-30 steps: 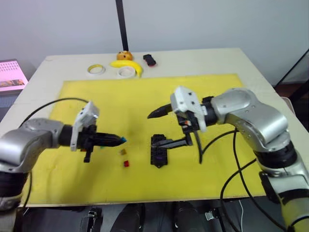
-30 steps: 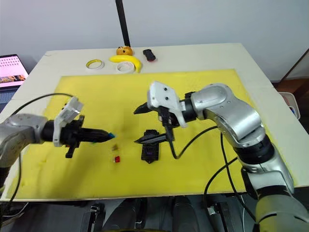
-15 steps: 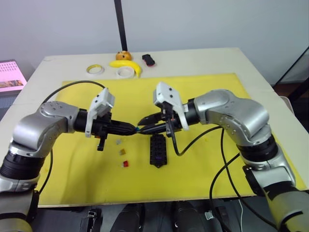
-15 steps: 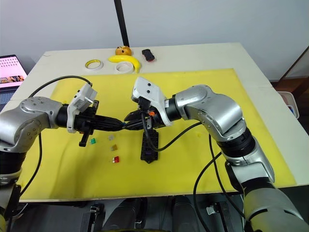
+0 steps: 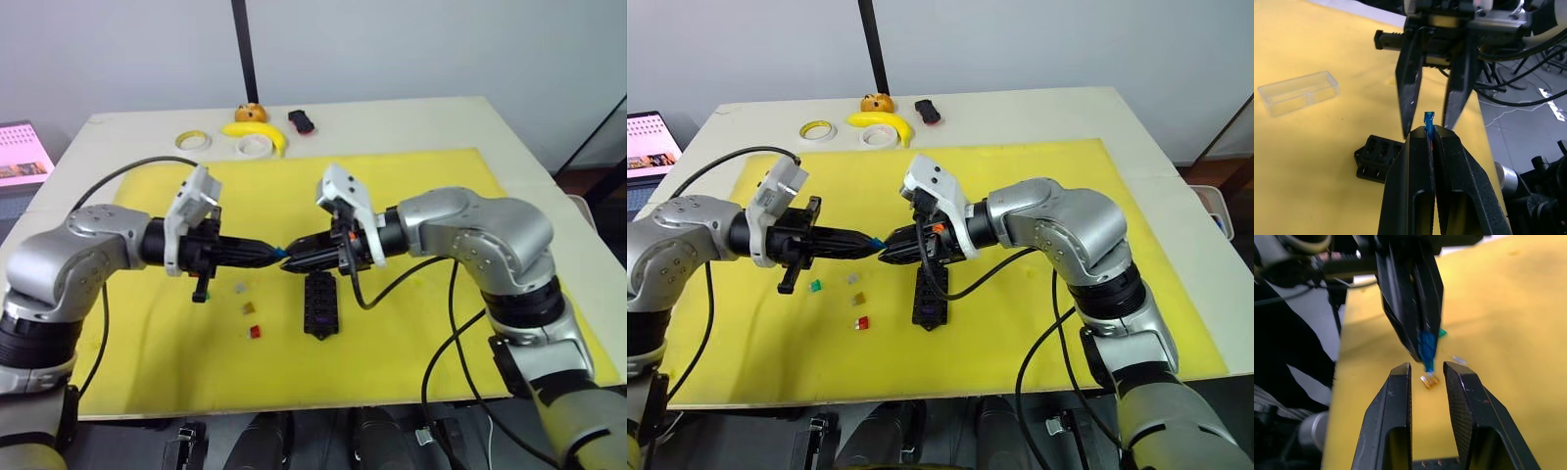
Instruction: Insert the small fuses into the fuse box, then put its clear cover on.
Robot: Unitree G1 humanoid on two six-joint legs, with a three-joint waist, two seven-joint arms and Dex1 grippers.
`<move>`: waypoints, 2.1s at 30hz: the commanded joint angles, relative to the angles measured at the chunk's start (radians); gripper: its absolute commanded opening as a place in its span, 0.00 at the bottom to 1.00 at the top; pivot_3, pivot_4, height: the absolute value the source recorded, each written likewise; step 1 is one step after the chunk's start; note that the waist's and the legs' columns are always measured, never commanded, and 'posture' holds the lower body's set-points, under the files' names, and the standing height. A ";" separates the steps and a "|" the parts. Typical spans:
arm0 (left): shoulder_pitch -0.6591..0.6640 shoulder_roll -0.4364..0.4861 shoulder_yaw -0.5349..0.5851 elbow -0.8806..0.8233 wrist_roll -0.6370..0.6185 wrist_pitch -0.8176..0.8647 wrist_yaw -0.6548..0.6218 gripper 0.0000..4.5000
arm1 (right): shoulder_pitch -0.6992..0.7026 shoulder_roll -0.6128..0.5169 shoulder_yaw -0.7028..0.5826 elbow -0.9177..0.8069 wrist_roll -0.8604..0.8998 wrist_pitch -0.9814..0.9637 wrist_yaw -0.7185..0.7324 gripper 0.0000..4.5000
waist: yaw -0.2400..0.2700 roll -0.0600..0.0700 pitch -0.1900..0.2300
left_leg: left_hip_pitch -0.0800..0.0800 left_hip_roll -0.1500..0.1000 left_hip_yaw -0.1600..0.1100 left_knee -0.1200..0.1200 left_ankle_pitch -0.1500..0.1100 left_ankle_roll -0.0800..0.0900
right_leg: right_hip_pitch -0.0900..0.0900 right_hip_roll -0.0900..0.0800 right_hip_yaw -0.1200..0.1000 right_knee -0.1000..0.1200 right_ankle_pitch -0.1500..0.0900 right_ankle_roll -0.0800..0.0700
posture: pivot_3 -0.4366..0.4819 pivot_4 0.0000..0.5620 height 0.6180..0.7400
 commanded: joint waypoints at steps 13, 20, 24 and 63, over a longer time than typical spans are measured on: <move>0.007 0.009 0.014 -0.027 -0.016 -0.012 0.014 0.00 | -0.008 -0.018 -0.025 -0.037 0.082 0.015 0.002 0.23 | 0.000 0.000 0.000 | 0.000 0.000 0.000 0.000 0.000 0.000 | 0.000 0.000 0.000 0.000 0.000 0.000 | 0.48 0.27 1.00; 0.017 0.010 0.013 -0.040 -0.019 -0.012 0.020 0.00 | -0.015 -0.040 -0.004 -0.035 0.084 -0.006 0.021 0.00 | -0.001 0.000 0.000 | 0.000 0.000 0.000 0.000 0.000 0.000 | 0.000 0.000 0.000 0.000 0.000 0.000 | 0.48 0.27 1.00; 0.030 0.009 0.009 -0.051 -0.016 -0.019 0.024 0.00 | -0.019 -0.044 0.006 -0.035 0.085 -0.012 0.027 0.00 | -0.001 0.000 0.000 | 0.000 0.000 0.000 0.000 0.000 0.000 | 0.000 0.000 0.000 0.000 0.000 0.000 | 0.48 0.27 1.00; 0.063 0.013 0.020 -0.084 -0.032 -0.027 0.030 0.00 | -0.005 -0.112 0.014 0.010 0.060 -0.084 0.064 0.29 | 0.001 0.000 0.000 | 0.000 0.000 0.000 0.000 0.000 0.000 | 0.000 0.000 0.000 0.000 0.000 0.000 | 0.48 0.27 1.00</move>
